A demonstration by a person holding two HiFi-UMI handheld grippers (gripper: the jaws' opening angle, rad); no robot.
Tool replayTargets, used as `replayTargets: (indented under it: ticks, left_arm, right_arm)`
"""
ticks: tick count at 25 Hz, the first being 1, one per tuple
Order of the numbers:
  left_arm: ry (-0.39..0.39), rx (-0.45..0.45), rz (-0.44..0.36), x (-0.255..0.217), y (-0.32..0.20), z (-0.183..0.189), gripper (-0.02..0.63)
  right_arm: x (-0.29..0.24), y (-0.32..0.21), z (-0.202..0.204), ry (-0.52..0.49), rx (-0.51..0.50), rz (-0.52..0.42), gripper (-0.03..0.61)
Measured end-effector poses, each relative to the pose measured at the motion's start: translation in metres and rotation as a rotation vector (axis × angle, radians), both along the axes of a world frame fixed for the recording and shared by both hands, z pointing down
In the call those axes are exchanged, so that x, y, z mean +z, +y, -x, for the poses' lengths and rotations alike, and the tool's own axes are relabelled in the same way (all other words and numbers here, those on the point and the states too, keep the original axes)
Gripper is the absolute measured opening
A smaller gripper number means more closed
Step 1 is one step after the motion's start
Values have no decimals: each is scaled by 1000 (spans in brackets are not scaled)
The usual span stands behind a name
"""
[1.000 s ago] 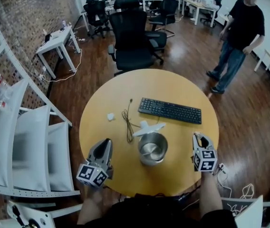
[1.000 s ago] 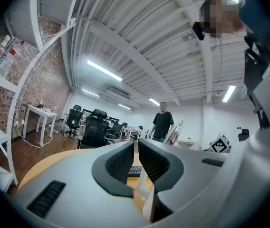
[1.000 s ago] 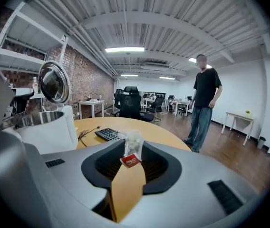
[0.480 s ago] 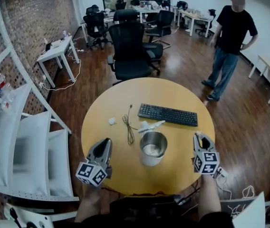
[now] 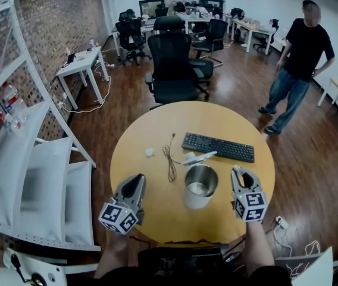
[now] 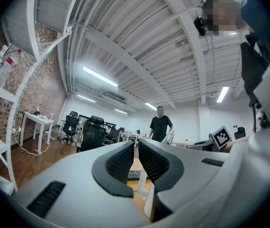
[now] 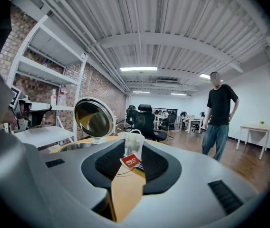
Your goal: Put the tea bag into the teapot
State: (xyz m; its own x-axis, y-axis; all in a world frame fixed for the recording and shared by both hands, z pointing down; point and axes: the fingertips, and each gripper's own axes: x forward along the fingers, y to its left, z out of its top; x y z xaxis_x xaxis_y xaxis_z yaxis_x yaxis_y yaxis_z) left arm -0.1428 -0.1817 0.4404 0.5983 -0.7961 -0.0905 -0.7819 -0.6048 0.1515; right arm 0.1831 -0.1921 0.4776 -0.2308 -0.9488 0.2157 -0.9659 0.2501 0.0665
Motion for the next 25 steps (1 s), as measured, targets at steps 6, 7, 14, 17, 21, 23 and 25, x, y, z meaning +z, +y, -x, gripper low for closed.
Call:
replayTargets:
  ticks: [6,7,14,17,21,23,25]
  left_arm:
    - [12,-38,-9,-1,8,15,26]
    - [14,-44,-9,-1,9,17,26]
    - [22,-84,8,5,15,29,26]
    - [24,-100,10,8,15,35,26]
    - [27,-120,21,12,13,39,26]
    - [29,-118,25,14,13,37,26]
    - [32,-111,26,15,12,34,26]
  right_arm:
    - [4,-7,43,6,-108,-12,98]
    - [4,-8,49,5,-124,-9,98]
    - [2,-9,89,17,-214,3,100]
    - [4,-10,94,-4,-235,9,149]
    - [5,-11,96,-27,-258,18,215]
    - [7,-11,93,-34,-255,15,215]
    - [7,-10,90,-39,-253,13,215]
